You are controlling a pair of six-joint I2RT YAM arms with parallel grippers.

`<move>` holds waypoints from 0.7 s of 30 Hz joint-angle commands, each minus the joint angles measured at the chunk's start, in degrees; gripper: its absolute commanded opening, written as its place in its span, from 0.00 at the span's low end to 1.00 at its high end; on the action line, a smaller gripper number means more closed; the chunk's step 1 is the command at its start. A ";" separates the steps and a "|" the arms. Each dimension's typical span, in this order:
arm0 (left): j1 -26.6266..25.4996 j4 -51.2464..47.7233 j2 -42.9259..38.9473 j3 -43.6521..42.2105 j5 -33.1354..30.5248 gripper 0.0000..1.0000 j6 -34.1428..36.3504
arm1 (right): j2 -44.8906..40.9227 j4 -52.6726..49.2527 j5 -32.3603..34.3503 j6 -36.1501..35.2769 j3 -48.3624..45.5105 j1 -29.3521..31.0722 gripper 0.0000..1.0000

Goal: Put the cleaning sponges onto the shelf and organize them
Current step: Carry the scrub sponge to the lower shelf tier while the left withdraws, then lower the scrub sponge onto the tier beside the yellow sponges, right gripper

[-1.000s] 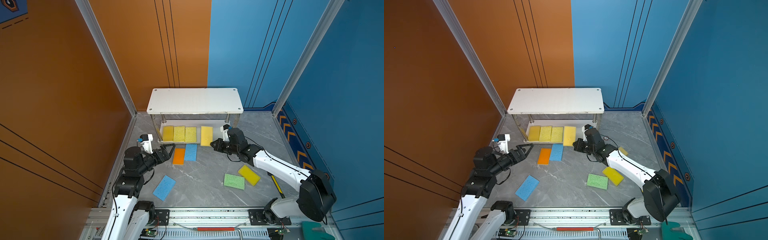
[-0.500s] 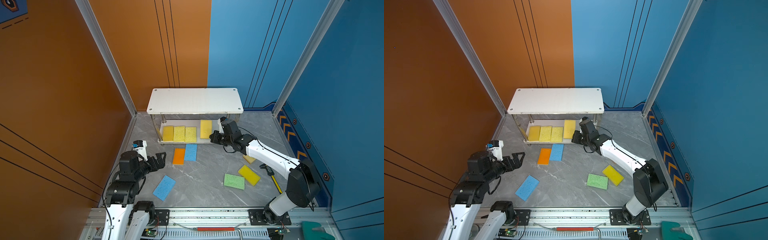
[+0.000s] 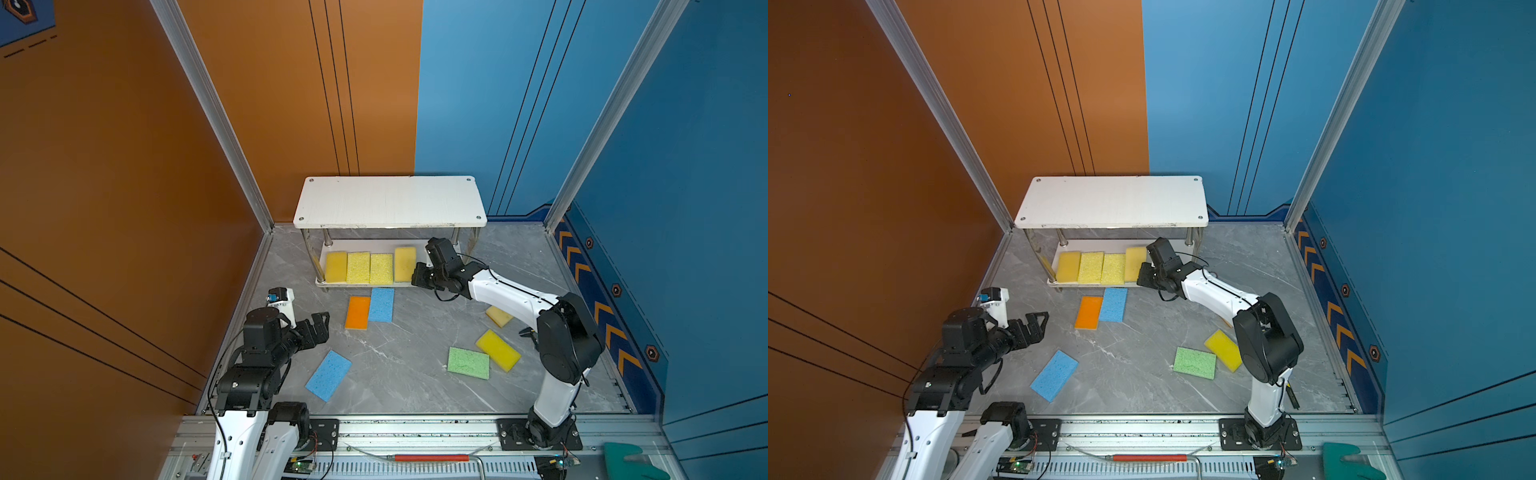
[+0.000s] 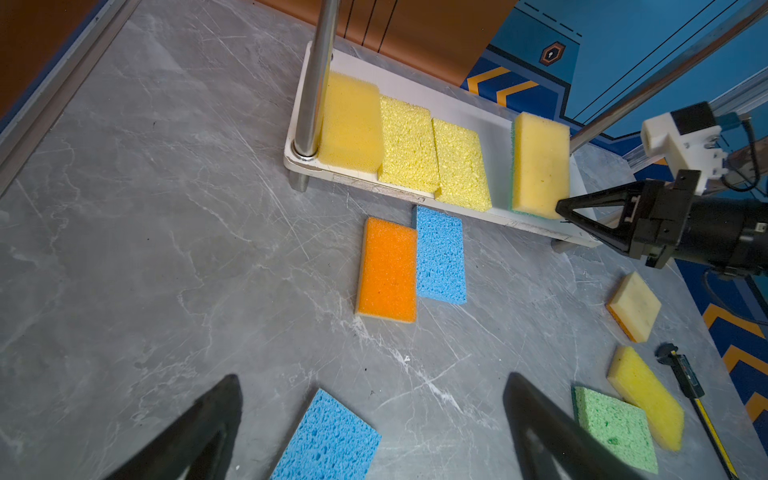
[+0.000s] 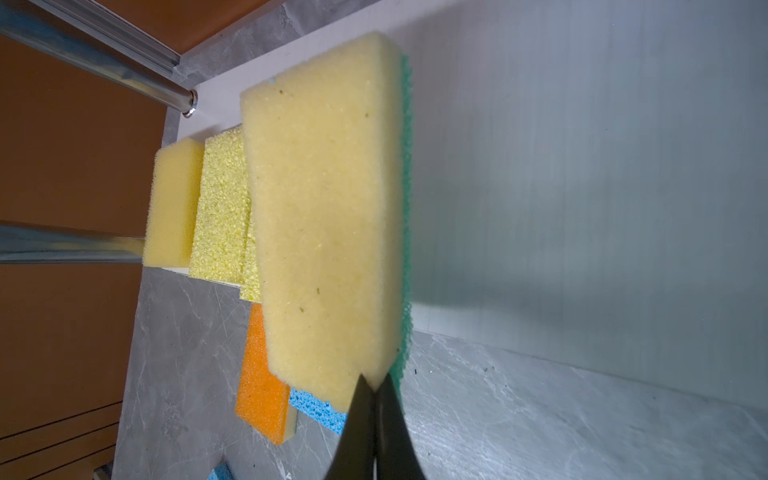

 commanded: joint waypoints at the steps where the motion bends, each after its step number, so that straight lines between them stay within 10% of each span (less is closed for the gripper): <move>1: 0.05 0.21 0.07 -0.63 -0.50 0.98 1.36 | 1.91 -0.23 1.64 -0.99 2.37 -0.77 0.00; 21: 0.09 0.25 0.33 -0.75 -0.89 0.98 1.36 | 8.25 1.63 -3.27 0.48 5.88 -2.33 0.00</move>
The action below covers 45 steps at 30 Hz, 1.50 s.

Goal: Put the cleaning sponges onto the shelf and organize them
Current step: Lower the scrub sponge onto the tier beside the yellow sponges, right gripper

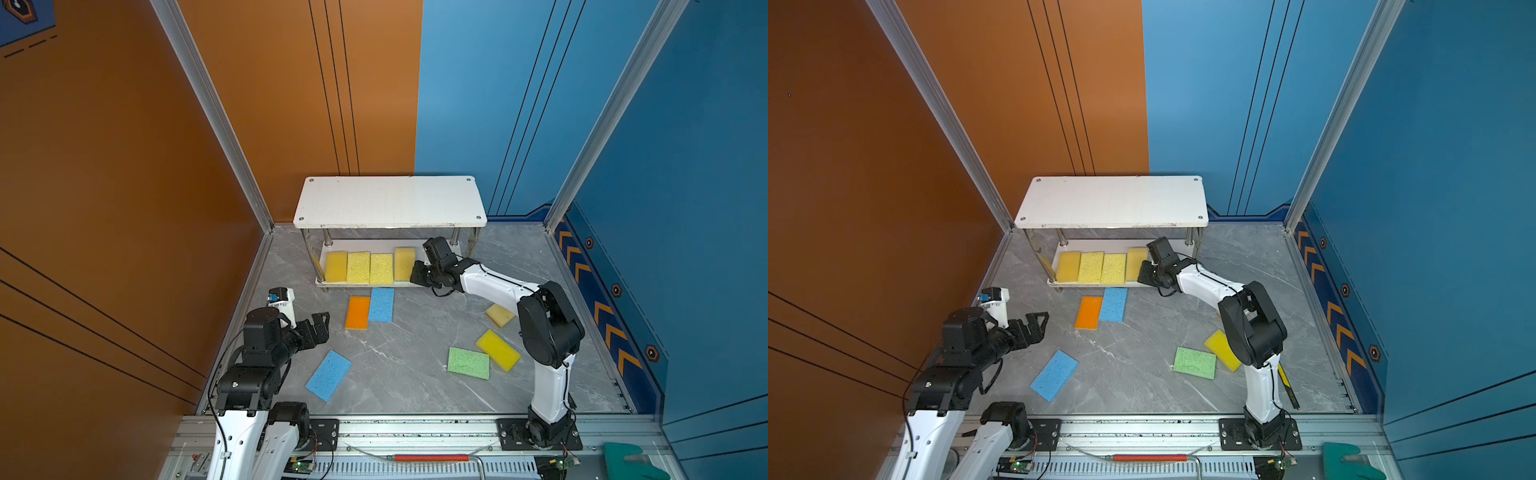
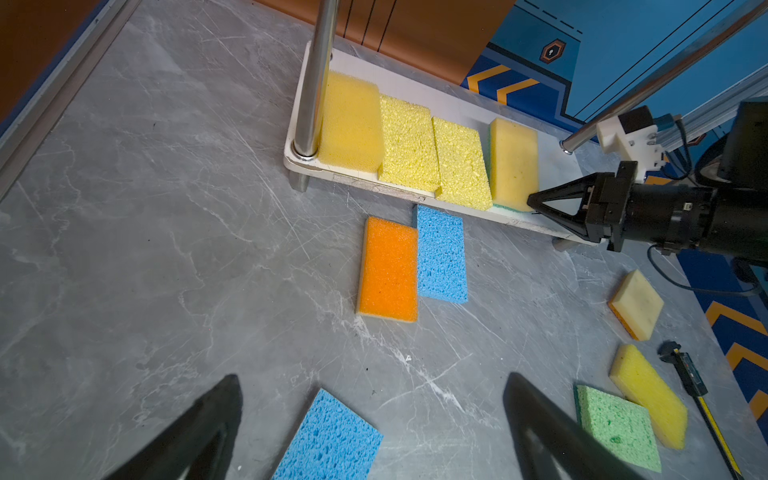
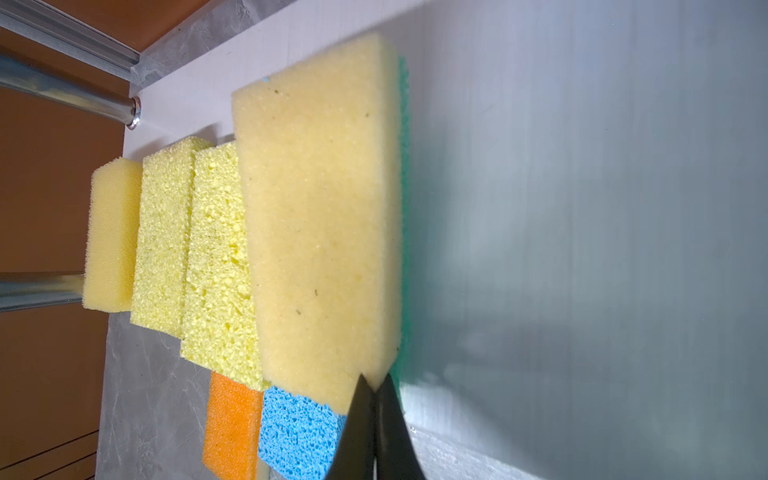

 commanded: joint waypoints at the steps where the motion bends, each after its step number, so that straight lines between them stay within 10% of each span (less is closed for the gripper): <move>1: 0.18 0.25 0.31 -0.71 -0.90 0.98 0.93 | 0.63 0.64 -1.26 0.39 1.36 -0.27 0.00; 26: 0.62 0.25 0.34 -0.71 -0.45 0.98 0.93 | 0.14 1.16 -1.53 -1.07 0.65 -1.23 0.48; 45: 0.45 0.32 0.66 -0.71 -0.07 0.98 0.97 | 5.69 6.34 -6.41 -1.43 5.17 -3.00 0.54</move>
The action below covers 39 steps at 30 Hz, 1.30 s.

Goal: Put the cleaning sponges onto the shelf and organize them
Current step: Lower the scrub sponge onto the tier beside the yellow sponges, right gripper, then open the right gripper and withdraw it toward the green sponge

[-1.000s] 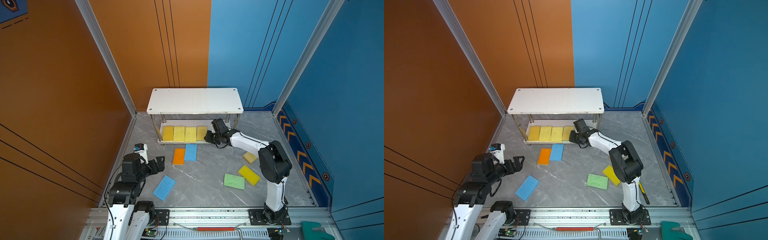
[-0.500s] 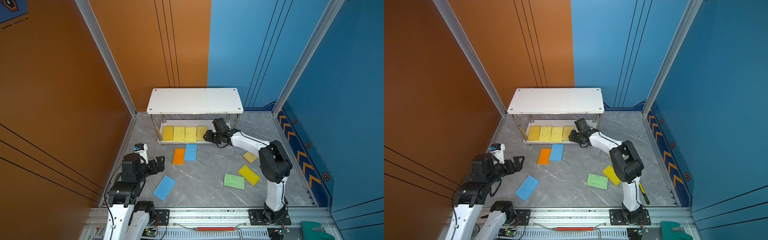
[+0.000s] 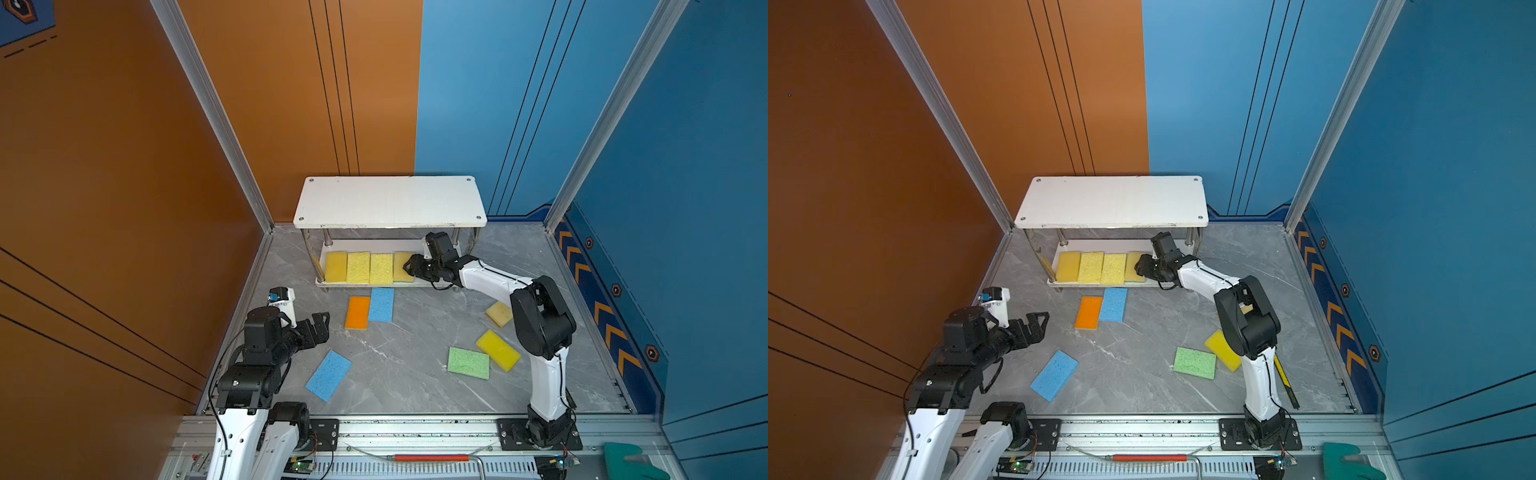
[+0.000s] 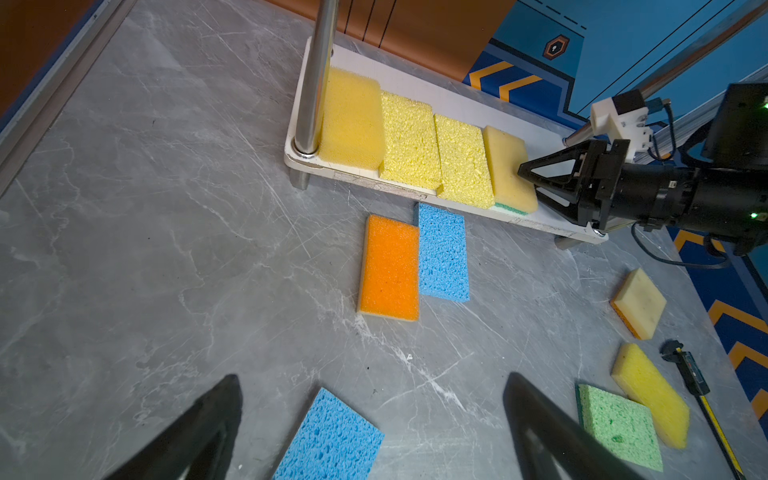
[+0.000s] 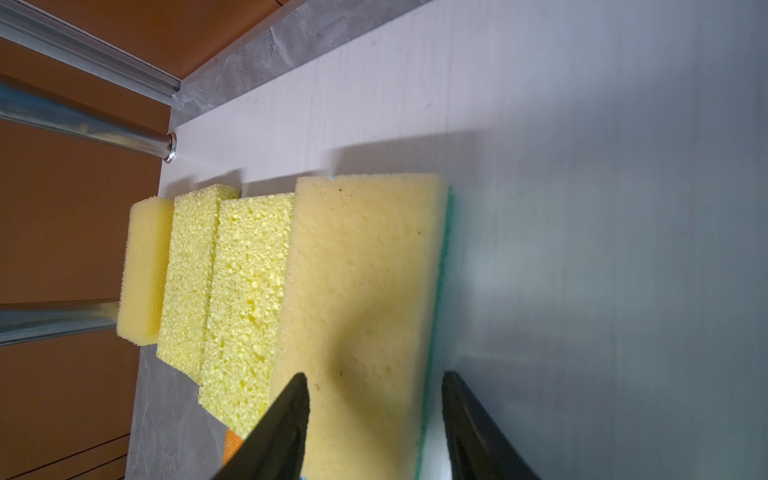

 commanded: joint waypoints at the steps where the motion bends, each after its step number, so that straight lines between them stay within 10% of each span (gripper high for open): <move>1: 0.38 0.32 0.13 -0.71 -0.11 0.98 0.87 | 1.11 0.92 -1.80 -0.95 1.91 -0.47 0.54; 16: 0.20 0.32 -0.06 -0.80 -0.16 0.98 0.88 | 1.91 1.30 -1.24 -0.83 1.27 -1.41 0.58; 39: 0.03 0.84 0.63 -0.90 1.40 0.98 1.06 | -20.88 -6.80 0.35 -7.90 -11.76 0.71 0.59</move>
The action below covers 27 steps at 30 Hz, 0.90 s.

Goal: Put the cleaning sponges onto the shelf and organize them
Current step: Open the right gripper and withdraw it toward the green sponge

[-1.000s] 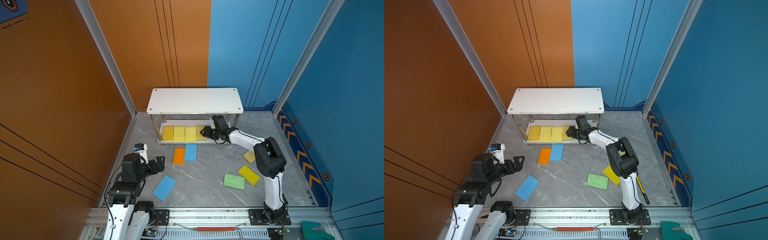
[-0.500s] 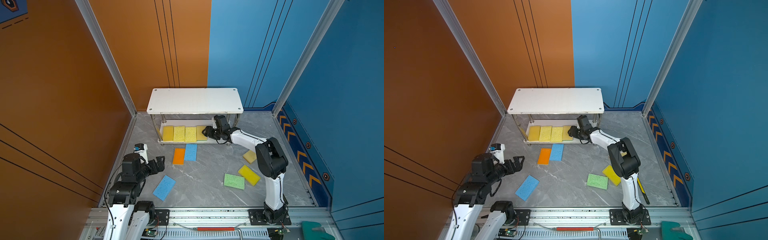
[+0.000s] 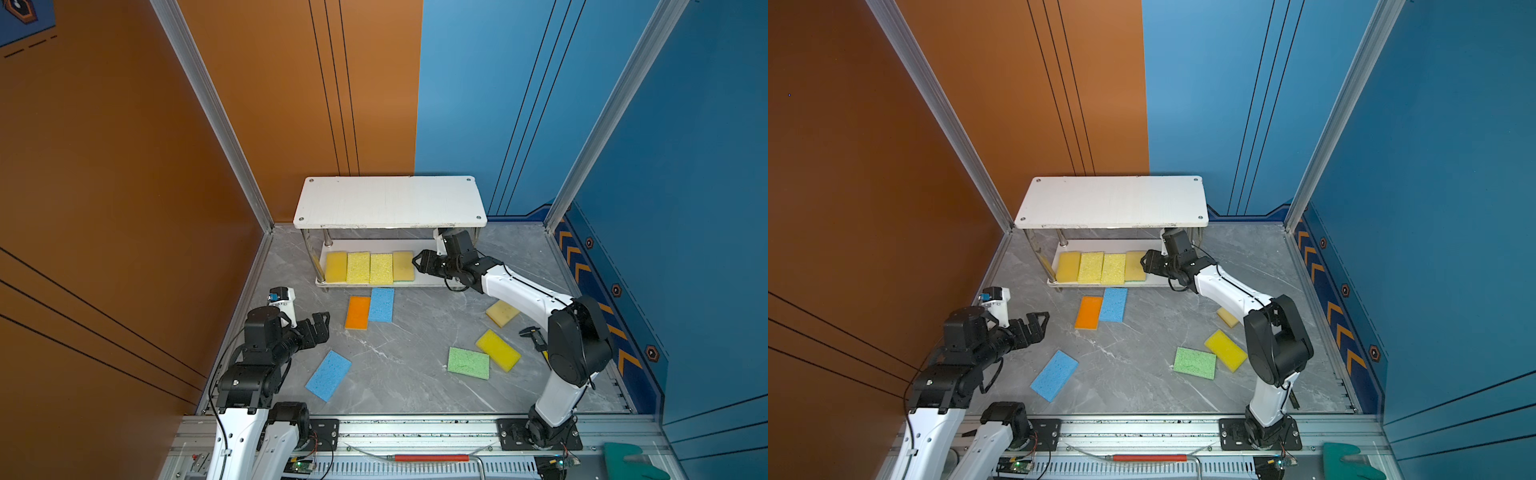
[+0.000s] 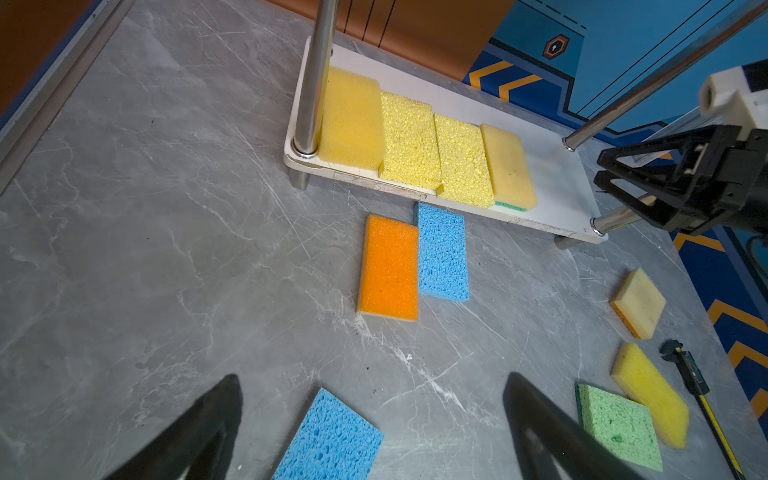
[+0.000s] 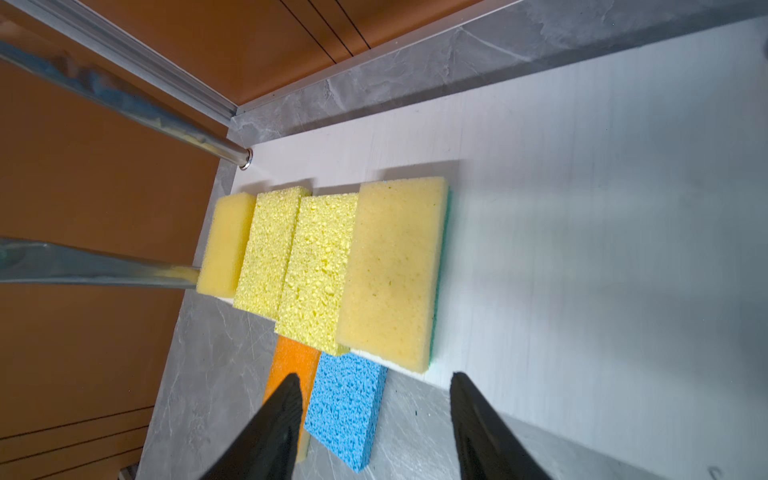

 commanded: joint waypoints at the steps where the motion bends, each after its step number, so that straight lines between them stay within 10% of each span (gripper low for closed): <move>1: 0.03 0.63 0.38 -0.89 1.18 0.98 1.05 | -5.20 -5.85 -1.38 -4.03 -3.27 1.05 0.59; 17: -4.41 3.82 4.60 -1.94 10.83 0.98 -6.98 | -26.69 -25.09 -5.18 -3.85 -24.52 1.05 0.77; 27: -30.00 27.71 8.28 -16.25 6.08 0.98 -31.17 | -28.98 -25.57 -5.37 -3.30 -33.98 -1.63 0.80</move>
